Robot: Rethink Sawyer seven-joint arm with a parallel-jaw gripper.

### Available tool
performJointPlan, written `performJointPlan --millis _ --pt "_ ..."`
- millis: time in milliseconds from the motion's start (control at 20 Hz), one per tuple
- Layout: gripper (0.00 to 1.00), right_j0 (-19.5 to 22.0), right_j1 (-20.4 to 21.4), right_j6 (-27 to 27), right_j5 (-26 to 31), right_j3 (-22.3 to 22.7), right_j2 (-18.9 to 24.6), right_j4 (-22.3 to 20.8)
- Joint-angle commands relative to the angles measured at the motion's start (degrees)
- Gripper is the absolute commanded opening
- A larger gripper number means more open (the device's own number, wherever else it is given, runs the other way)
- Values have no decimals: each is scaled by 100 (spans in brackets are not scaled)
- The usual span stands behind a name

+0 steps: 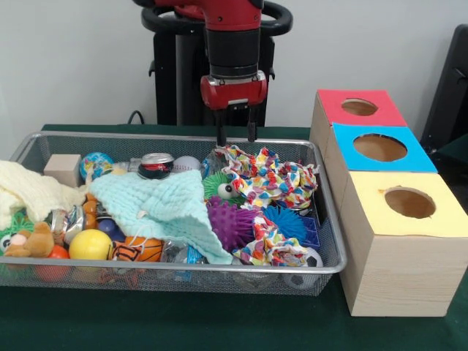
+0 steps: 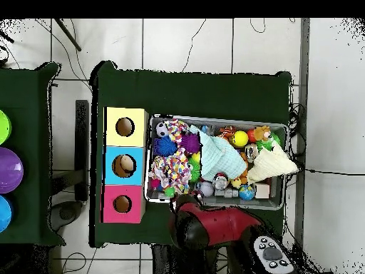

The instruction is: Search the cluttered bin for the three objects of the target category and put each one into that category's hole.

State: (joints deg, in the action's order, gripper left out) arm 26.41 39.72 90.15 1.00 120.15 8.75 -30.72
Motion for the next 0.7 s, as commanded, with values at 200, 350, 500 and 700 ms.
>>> performJointPlan --millis 200,350,500,700 --pt "100 -221 -667 933 -946 -168 -483 -123" --pt "100 -185 -928 863 -1100 -334 -482 -128" --pt "100 -118 -1205 804 -1233 -522 -443 -145" --pt "100 -59 -1306 755 -1317 -553 -432 -179"
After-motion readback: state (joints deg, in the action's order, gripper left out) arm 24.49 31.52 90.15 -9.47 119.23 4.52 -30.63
